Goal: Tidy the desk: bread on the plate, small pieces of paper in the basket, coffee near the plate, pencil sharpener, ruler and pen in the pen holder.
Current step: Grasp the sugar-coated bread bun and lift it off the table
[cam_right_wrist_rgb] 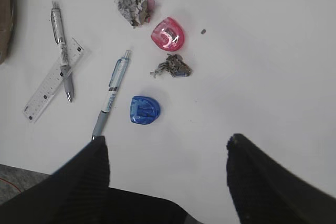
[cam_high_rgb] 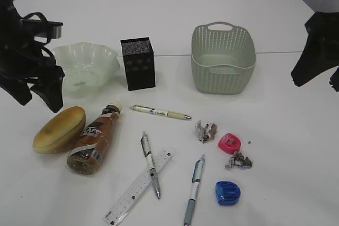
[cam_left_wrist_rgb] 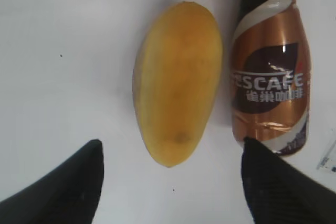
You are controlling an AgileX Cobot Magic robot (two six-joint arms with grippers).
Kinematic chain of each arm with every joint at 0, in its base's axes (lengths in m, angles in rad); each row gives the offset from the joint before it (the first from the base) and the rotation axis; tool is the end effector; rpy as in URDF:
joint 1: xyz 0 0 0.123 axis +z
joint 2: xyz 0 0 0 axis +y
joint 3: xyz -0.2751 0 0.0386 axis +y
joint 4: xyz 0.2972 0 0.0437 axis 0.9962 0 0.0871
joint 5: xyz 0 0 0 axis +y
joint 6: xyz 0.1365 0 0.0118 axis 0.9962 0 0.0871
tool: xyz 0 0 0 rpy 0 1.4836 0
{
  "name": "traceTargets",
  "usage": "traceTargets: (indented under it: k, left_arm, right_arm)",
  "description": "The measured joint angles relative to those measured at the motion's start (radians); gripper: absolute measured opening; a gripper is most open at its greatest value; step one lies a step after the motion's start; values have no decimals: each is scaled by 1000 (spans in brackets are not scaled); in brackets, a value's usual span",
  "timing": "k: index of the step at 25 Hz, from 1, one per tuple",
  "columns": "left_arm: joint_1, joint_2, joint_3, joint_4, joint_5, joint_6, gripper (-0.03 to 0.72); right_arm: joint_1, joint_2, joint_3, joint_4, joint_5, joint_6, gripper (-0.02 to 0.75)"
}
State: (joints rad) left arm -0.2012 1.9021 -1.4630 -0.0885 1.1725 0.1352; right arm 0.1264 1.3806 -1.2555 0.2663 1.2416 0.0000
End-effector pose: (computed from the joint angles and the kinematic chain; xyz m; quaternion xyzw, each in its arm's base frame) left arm 0.4093 -0.0949 0.1474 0.1512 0.9874 -0.0419 0.0218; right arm 0.3187 0.0749 0.2800 -0.0378 0.9802 0.1394 0.1353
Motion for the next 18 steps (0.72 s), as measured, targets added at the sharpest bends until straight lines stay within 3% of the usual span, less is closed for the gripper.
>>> traceTargets:
  k: [18]
  left_arm:
    - [-20, 166, -6, 2, -83, 14, 606]
  right_arm:
    - [0, 2, 0, 2, 0, 9, 512]
